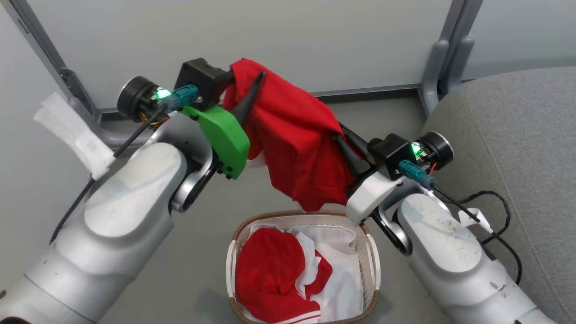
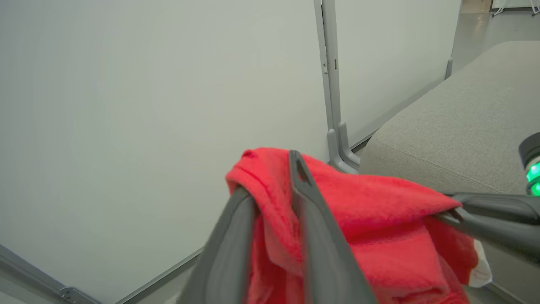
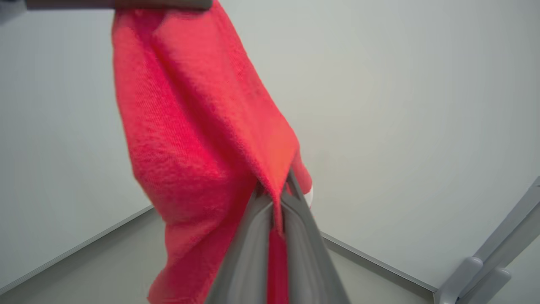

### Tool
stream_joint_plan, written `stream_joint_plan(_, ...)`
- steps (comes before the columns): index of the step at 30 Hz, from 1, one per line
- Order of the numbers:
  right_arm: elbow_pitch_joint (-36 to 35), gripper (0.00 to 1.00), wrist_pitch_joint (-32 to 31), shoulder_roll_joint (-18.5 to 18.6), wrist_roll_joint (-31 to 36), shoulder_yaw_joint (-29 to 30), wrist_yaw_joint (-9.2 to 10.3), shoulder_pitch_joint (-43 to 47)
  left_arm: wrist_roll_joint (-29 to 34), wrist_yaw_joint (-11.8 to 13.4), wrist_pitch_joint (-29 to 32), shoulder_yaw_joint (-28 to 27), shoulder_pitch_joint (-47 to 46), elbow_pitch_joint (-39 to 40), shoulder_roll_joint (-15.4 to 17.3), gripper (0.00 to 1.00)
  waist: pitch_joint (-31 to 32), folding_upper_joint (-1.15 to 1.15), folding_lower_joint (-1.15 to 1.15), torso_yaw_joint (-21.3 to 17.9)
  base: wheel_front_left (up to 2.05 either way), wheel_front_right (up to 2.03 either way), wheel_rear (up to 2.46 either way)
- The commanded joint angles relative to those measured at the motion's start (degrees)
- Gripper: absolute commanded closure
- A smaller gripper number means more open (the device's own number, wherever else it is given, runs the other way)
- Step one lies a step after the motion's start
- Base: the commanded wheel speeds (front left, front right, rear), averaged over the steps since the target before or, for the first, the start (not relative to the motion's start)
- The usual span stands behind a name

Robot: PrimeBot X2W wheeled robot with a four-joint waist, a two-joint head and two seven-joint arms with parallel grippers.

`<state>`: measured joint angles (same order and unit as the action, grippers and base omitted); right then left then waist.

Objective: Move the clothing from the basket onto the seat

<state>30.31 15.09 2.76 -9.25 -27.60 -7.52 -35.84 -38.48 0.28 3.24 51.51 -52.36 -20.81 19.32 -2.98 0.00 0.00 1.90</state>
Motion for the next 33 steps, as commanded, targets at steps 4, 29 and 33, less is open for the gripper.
stream_joint_plan(4,-1.6,1.00,0.1,0.2,1.3,2.3,0.06,-0.3,-1.3,0.6,-3.1,-1.4,3.9,-0.7,2.1,0.00,-0.5,0.00,0.00,-0.4,0.00,0.00,0.00)
stream_joint_plan(29,-6.7,1.00,0.1,0.2,9.0,18.7,0.06,6.0,-1.7,-0.1,-18.3,-1.0,23.2,-1.5,-1.8,0.00,-2.0,0.00,0.00,-5.3,0.00,0.00,0.00)
stream_joint_plan(33,-8.4,1.00,0.1,0.2,9.9,19.6,0.06,6.3,-1.2,-0.4,-18.5,-1.8,23.9,-1.6,-2.4,0.00,-2.8,0.00,0.00,-7.7,0.00,0.00,0.00)
